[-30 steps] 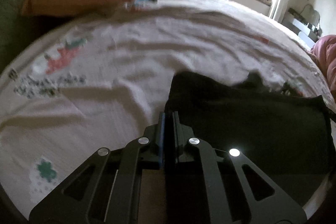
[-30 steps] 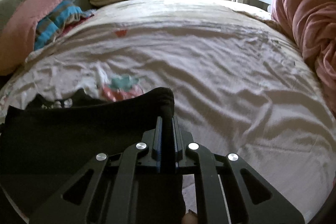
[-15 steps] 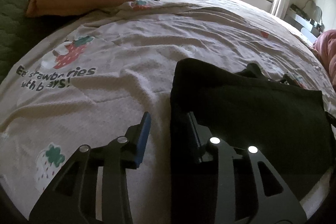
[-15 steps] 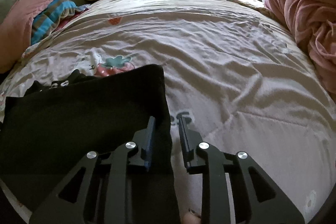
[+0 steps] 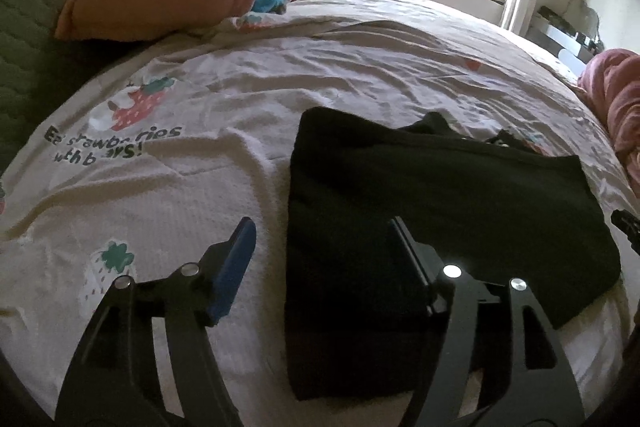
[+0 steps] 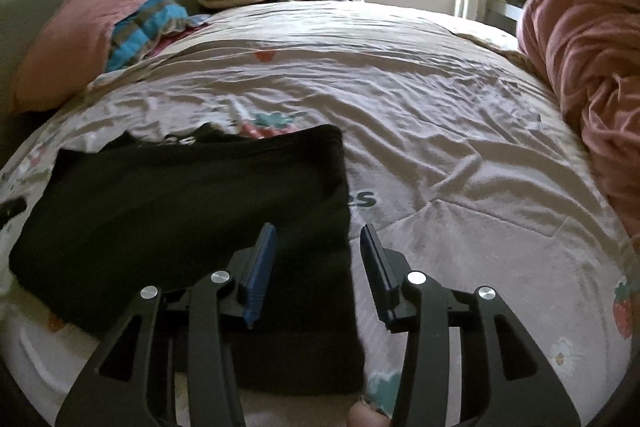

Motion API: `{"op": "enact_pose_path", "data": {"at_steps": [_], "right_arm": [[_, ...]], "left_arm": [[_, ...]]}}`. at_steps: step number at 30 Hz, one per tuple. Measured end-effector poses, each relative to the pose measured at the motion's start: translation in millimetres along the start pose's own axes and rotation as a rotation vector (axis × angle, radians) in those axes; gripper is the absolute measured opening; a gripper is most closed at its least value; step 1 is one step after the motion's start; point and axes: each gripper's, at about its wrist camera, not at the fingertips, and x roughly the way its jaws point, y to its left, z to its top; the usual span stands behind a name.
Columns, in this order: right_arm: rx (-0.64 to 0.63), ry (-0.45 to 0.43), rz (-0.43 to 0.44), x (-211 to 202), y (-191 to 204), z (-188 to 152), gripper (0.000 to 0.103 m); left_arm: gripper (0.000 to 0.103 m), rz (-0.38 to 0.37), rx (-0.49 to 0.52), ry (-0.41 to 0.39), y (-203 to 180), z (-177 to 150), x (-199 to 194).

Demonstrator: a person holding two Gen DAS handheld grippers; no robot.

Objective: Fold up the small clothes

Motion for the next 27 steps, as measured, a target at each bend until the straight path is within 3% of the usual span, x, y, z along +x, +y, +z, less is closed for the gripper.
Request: {"op": "enact_pose_path", "data": {"at_steps": [18, 27], "right_arm": [[-0.102, 0.076, 0.084, -17.1, 28.8, -26.9, 0.05], [-0.112, 0.161, 0.079, -3.9, 31.2, -41.6, 0.051]], "left_arm": [[0.063, -0.014, 0.101, 0.067, -20.2, -25.0, -6.8], [0.063, -0.026, 0.08, 0.119, -14.2, -36.5, 2.8]]}}
